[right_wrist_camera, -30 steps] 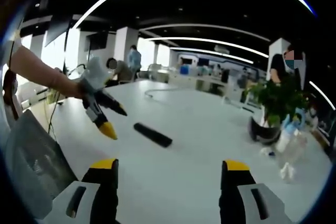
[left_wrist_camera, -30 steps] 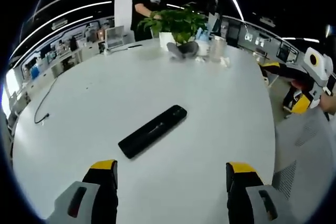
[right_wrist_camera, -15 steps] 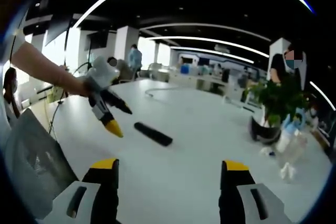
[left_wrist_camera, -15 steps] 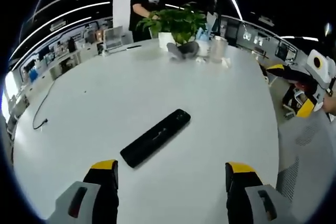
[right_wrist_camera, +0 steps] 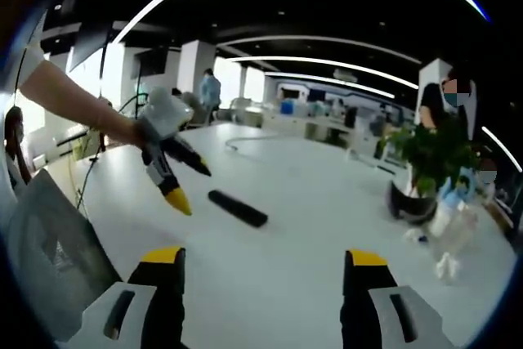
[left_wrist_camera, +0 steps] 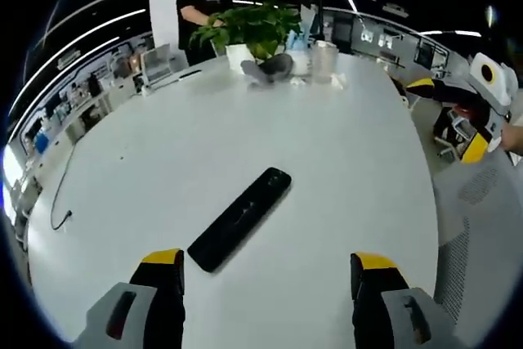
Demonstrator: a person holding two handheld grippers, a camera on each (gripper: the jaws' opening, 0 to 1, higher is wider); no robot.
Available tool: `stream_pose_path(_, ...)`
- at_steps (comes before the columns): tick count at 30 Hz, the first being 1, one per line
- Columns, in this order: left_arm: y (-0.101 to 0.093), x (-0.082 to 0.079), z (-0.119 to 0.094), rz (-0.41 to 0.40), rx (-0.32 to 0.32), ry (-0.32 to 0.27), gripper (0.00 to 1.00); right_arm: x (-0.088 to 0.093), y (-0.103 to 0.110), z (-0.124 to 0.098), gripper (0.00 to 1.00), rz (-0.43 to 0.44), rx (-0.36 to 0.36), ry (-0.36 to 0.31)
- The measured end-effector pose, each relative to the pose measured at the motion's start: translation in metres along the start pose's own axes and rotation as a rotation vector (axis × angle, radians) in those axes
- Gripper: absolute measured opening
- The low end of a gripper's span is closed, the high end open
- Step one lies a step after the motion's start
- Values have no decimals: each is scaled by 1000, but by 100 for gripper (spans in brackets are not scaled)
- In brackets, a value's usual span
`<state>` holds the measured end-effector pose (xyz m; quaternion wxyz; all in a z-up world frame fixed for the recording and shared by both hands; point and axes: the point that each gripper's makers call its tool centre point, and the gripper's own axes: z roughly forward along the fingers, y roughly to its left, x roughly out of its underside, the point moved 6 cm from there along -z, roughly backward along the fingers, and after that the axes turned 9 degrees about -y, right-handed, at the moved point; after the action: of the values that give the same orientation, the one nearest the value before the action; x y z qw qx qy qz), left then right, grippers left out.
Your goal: Press the specified remote control buttons in sequence, fully releasing each button before pressing the next.
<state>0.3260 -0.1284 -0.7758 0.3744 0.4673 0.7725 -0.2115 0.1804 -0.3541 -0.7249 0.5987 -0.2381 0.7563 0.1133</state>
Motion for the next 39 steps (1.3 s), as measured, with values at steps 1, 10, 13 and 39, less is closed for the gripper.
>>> stream_pose_path(1,0,-1,0,1,3,1,87,0,0,0,78,0,0,0)
stream_pose_path(10,11,-8,5,29,16,21,87,1,-2,1,77,-3,-1,4)
stream_pose_path(13,11,-11,7,43,32,27,87,1,-2,2,77,-1,-2,3)
stream_pose_path(39,32,-16,25,71,98,95,86,3,-2,3,77,-20,5,22)
